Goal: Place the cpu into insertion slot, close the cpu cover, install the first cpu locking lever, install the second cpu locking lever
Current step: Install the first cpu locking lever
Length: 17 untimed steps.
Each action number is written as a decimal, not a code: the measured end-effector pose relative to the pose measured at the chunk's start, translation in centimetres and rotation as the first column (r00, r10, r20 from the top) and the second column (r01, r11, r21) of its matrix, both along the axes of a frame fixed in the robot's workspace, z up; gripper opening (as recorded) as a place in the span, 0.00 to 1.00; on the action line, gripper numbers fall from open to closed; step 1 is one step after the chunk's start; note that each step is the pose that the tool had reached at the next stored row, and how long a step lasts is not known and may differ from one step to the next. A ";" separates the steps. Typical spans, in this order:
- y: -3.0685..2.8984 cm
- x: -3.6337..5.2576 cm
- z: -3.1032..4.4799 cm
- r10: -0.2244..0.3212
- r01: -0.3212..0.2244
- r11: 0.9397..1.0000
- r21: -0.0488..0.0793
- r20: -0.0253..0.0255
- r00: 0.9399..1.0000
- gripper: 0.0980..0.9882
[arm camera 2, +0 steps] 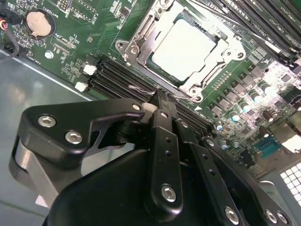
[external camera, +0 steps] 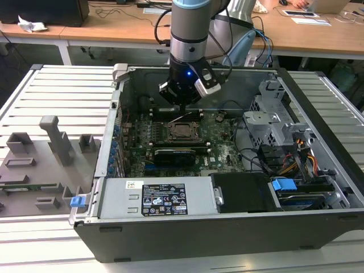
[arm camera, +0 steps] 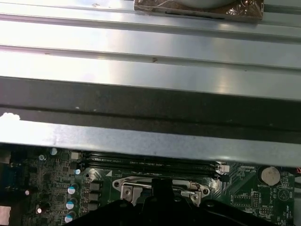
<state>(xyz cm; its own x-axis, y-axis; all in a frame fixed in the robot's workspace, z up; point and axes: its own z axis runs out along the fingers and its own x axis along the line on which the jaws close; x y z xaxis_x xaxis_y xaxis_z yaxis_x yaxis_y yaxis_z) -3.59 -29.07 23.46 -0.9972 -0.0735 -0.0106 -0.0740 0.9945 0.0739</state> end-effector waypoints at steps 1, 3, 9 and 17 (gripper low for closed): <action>0.00 0.00 -0.04 0.000 0.000 1.000 0.000 0.000 1.000 0.01; 0.01 0.01 -0.10 0.000 0.000 1.000 0.000 0.000 1.000 0.01; 0.41 0.21 -0.32 0.000 0.000 1.000 0.000 0.000 1.000 0.01; 0.73 1.11 -0.75 -0.011 0.011 1.000 0.001 0.000 1.000 0.01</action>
